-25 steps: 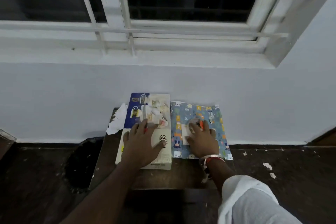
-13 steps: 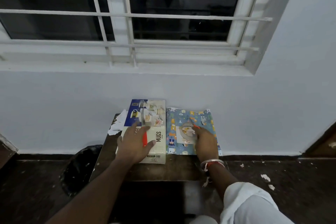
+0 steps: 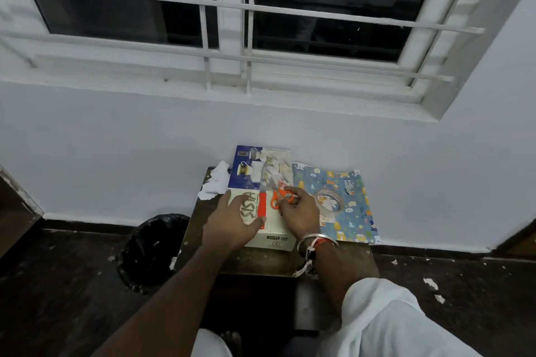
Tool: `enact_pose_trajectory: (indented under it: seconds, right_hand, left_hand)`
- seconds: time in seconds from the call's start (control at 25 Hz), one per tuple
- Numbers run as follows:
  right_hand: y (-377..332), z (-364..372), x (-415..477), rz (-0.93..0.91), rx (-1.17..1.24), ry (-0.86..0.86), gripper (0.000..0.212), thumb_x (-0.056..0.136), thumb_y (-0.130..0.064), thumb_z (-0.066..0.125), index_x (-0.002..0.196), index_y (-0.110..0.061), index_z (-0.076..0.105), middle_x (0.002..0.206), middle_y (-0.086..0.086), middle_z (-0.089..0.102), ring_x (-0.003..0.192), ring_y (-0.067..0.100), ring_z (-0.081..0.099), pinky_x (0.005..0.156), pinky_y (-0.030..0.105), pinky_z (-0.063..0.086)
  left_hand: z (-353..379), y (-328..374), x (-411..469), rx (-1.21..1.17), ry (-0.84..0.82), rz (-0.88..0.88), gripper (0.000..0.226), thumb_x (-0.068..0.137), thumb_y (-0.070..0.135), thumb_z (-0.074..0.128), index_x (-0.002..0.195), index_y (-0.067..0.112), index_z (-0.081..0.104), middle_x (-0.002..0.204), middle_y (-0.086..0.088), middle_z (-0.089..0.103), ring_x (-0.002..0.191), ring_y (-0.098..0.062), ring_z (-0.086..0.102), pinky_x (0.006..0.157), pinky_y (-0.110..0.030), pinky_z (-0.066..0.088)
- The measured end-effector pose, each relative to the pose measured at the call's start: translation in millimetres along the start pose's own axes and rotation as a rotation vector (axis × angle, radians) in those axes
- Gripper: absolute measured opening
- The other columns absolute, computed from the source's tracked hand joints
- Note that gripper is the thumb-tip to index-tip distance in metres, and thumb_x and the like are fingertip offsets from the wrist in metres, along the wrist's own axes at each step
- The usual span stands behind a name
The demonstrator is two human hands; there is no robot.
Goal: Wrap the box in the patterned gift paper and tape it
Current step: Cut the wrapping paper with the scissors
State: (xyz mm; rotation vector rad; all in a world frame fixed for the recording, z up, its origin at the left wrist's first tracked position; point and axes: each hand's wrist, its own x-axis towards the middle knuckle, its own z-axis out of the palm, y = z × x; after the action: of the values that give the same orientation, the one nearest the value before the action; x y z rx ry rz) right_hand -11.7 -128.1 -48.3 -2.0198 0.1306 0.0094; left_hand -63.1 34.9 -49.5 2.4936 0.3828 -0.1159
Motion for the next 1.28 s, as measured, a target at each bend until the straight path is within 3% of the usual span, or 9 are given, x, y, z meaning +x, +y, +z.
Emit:
enact_pose_trajectory:
  seconds: [0.12,0.24,0.36,0.52,0.64,0.84,1.04,1.16,1.28]
  right_hand:
    - [-1.2,1.3,-0.2,-0.020,-0.087,0.041,0.032,0.090,-0.022,0.070,0.121,-0.021,0.071,0.102,0.003,0.076,0.097,0.020,0.069,0.093,0.033,0.054]
    - [-2.9,6.1,1.6,-0.052,-0.132,0.035,0.029,0.089,-0.028,0.073,0.117,-0.019,0.074,0.109,0.002,0.075,0.102,0.021,0.069,0.094,0.035,0.053]
    - [2.2,5.9,7.9,-0.065,-0.135,0.017,0.029,0.089,-0.030,0.074,0.116,-0.020,0.073,0.106,-0.001,0.075,0.097,0.018,0.068,0.091,0.032,0.053]
    - [10.5,-7.6,11.1,-0.003,-0.016,0.030,0.025,0.090,-0.027,0.075,0.114,-0.020,0.074,0.075,-0.009,0.067,0.069,0.002,0.062,0.062,0.013,0.044]
    - [17.4,-14.9,6.4,-0.018,-0.040,0.070,0.031,0.089,-0.028,0.077,0.117,-0.016,0.075,0.092,-0.001,0.075,0.086,0.012,0.069,0.082,0.025,0.056]
    - [6.0,-20.4,4.3,-0.118,-0.314,-0.025,0.052,0.094,-0.042,0.070,0.136,-0.011,0.066,0.133,0.013,0.061,0.126,0.028,0.055,0.105,0.033,0.041]
    - [-4.6,-40.0,-19.0,-0.077,0.152,-0.040,0.042,0.095,-0.053,0.062,0.104,-0.016,0.077,0.086,-0.003,0.074,0.080,0.011,0.067,0.077,0.030,0.052]
    - [-3.6,-67.9,-35.5,-0.092,0.368,-0.055,0.011,0.096,-0.020,0.066,0.089,-0.019,0.073,0.088,0.005,0.077,0.084,0.023,0.073,0.085,0.045,0.060]
    - [36.1,-135.3,-62.1,-0.108,0.403,0.035,0.021,0.101,-0.012,0.062,0.088,-0.023,0.074,0.095,0.001,0.076,0.082,0.018,0.071,0.077,0.040,0.060]
  left_hand:
    - [0.0,8.3,-2.1,0.131,0.042,0.002,0.076,0.086,0.072,0.059,0.150,0.038,0.038,0.167,0.001,0.021,0.151,-0.027,0.027,0.118,-0.074,0.014]
    - [2.8,21.8,1.6,0.220,0.126,0.014,0.066,0.085,0.074,0.057,0.140,0.037,0.049,0.159,-0.001,0.034,0.151,-0.027,0.024,0.116,-0.076,0.008]
    - [9.0,36.0,9.8,0.244,0.115,-0.012,0.057,0.086,0.066,0.062,0.132,0.033,0.056,0.151,-0.002,0.041,0.145,-0.027,0.034,0.117,-0.070,0.017]
    - [11.1,48.2,17.5,0.291,0.110,-0.087,0.055,0.084,0.060,0.066,0.128,0.027,0.061,0.141,-0.003,0.051,0.135,-0.028,0.044,0.109,-0.057,0.034]
    - [4.0,52.8,20.1,0.258,0.121,-0.113,0.044,0.082,0.055,0.072,0.113,0.024,0.068,0.118,0.001,0.068,0.117,-0.022,0.058,0.102,-0.049,0.043]
    - [-12.2,37.9,9.3,-0.058,0.186,-0.116,0.036,0.085,0.037,0.081,0.114,0.017,0.078,0.122,-0.003,0.072,0.115,-0.020,0.063,0.086,-0.034,0.055]
    - [-5.9,65.8,-32.7,-0.465,0.181,-0.019,0.020,0.085,0.035,0.082,0.100,0.023,0.078,0.092,0.010,0.074,0.083,-0.004,0.068,0.066,-0.021,0.054]
    - [20.5,103.8,-60.6,-0.528,0.087,0.141,0.007,0.084,0.025,0.081,0.083,0.028,0.074,0.075,0.008,0.076,0.073,-0.005,0.073,0.067,-0.022,0.054]
    - [55.2,125.9,-84.5,-0.348,-0.002,0.294,0.009,0.083,0.039,0.079,0.087,0.032,0.077,0.078,0.016,0.075,0.074,0.010,0.067,0.075,-0.018,0.051]
